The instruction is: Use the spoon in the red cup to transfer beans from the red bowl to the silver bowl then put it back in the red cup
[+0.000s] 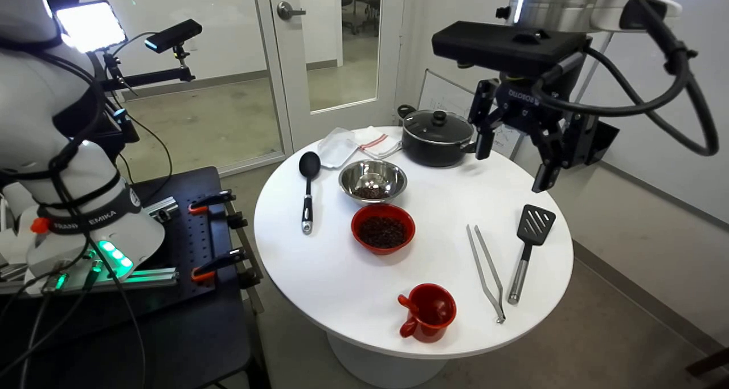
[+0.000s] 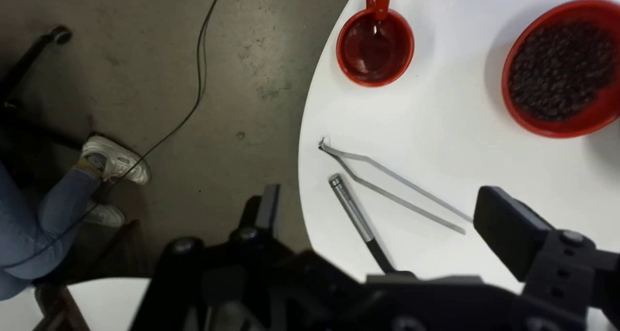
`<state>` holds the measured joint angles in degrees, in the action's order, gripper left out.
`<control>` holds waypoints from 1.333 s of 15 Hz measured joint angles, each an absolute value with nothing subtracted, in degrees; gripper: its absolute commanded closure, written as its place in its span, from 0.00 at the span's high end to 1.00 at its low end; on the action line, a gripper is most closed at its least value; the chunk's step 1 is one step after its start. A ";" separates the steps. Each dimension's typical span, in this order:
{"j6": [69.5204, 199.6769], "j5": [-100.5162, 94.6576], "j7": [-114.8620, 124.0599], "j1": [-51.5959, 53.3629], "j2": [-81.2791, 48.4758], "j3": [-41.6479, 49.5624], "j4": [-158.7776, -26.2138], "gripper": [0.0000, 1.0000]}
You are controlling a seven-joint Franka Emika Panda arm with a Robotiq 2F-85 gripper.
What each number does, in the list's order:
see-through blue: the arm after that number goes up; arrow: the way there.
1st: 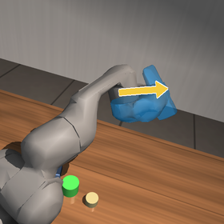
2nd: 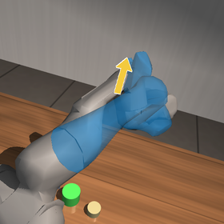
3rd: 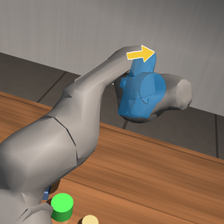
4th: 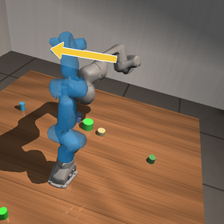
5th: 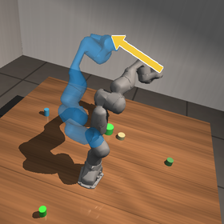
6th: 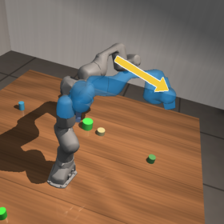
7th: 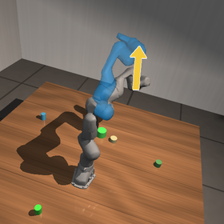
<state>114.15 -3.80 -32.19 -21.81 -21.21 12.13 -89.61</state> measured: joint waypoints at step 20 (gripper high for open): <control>122.94 -35.21 -27.55 -13.54 -17.11 11.83 -100.38 1.00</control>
